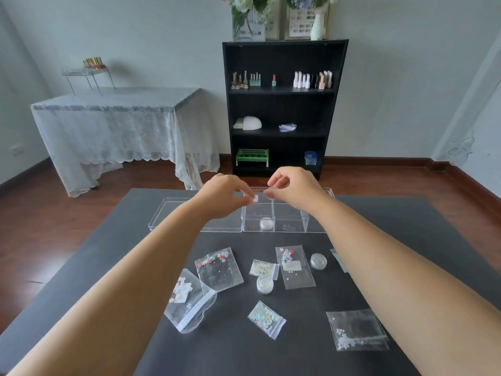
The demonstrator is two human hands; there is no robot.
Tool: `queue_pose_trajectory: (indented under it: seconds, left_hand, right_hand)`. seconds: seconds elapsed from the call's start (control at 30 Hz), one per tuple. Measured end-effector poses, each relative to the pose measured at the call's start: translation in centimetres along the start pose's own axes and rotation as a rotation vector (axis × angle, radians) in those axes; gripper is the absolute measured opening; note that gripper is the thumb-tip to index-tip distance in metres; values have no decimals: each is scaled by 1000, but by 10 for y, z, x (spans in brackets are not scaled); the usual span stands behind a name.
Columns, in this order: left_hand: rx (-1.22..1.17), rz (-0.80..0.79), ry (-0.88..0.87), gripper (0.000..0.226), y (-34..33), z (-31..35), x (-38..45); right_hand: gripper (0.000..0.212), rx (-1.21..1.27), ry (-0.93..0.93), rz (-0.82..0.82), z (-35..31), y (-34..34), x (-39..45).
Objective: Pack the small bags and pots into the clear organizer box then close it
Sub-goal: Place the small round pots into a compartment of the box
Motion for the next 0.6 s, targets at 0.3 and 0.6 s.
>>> queue_pose_trajectory:
  seconds: [0.3, 0.6]
  left_hand:
    - [-187, -109, 134, 110, -35, -27, -18]
    - [-340, -130, 118, 107, -44, -31, -7]
  right_hand:
    - [19, -425, -72, -381, -34, -63, 35]
    - [14, -546, -105, -461, -28, -70, 35]
Point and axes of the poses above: each hand's wrist, its own x-axis towards the middle knuckle, its own y-axis out of the back of the hand, z = x × y, the point moved 8 cm from there along x, towards the middle knuckle, and after that the axes turned 14 degrees about -z, right-handed, at the moved point
